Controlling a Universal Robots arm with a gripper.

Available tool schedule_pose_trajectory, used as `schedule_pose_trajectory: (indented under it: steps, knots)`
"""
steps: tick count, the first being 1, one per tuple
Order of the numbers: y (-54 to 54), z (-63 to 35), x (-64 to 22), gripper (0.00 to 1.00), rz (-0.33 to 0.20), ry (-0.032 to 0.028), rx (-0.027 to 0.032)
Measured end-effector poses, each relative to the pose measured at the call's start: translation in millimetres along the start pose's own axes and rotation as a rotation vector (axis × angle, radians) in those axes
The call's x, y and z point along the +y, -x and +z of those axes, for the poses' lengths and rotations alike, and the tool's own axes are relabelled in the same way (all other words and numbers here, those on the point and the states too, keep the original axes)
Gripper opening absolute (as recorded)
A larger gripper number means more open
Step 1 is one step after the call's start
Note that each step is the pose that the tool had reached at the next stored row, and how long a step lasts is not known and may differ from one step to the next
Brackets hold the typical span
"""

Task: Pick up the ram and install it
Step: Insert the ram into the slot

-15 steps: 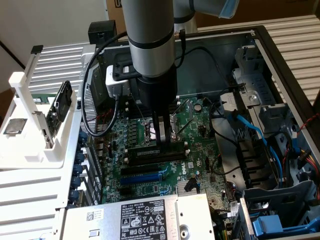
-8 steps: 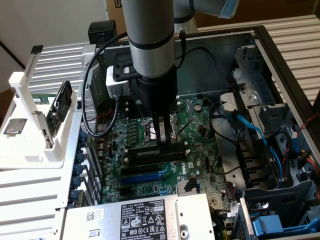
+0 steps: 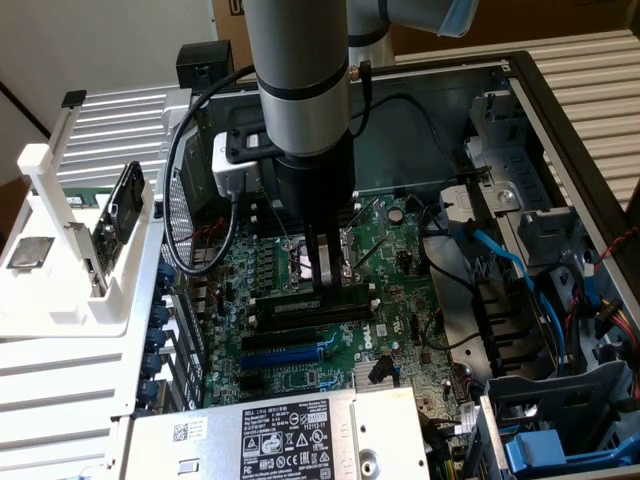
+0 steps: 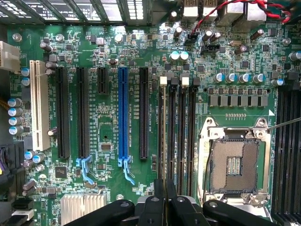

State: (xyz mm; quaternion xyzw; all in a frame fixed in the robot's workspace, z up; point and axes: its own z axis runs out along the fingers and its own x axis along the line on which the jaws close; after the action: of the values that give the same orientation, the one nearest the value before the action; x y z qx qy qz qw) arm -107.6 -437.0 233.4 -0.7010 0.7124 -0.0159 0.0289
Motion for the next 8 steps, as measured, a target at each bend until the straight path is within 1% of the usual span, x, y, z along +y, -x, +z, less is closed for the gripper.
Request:
schedule_pose_trajectory:
  steps: [8]
  knots:
    - [0.0,1.7,0.1,0.12,0.0,0.0,0.0]
